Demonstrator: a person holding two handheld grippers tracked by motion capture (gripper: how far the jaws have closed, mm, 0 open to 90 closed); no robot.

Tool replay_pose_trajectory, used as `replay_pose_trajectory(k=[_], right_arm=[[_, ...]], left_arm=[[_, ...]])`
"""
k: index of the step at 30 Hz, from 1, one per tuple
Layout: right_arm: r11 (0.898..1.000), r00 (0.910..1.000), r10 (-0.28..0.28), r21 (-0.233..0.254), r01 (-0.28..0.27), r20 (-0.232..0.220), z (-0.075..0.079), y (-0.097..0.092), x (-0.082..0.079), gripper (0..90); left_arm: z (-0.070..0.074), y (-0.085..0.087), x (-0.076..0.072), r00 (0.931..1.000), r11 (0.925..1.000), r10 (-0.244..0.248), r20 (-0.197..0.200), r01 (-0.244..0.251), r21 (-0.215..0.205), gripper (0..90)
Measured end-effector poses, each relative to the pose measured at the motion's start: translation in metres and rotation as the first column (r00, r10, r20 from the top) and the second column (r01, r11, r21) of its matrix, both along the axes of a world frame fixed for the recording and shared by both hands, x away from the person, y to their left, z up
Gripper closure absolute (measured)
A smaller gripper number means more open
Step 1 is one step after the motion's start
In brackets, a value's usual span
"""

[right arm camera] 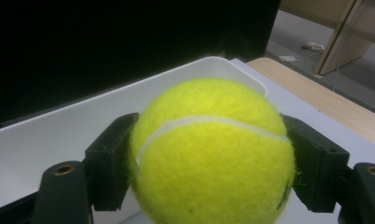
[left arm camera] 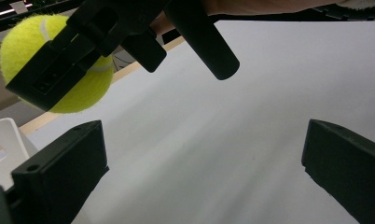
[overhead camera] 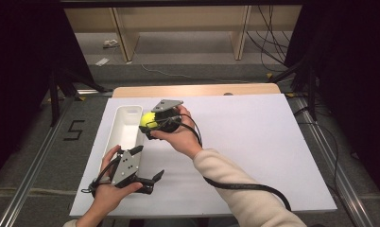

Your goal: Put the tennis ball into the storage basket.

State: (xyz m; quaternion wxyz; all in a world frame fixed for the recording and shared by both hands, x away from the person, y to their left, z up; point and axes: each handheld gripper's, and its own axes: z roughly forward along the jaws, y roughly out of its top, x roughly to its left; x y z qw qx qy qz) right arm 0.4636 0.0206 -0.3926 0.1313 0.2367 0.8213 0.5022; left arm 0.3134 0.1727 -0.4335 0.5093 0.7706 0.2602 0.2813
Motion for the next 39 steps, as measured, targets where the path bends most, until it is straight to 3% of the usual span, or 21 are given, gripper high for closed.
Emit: replay_pose_trajectory(k=[39], right_arm=[[1.000,0.9996,0.027,0.004,-0.027,-0.004,0.003,0.016,0.001,26.6]], left_arm=[[0.000,0.000,0.000,1.0000,1.0000,0.000,0.002,0.000,0.001,0.0]])
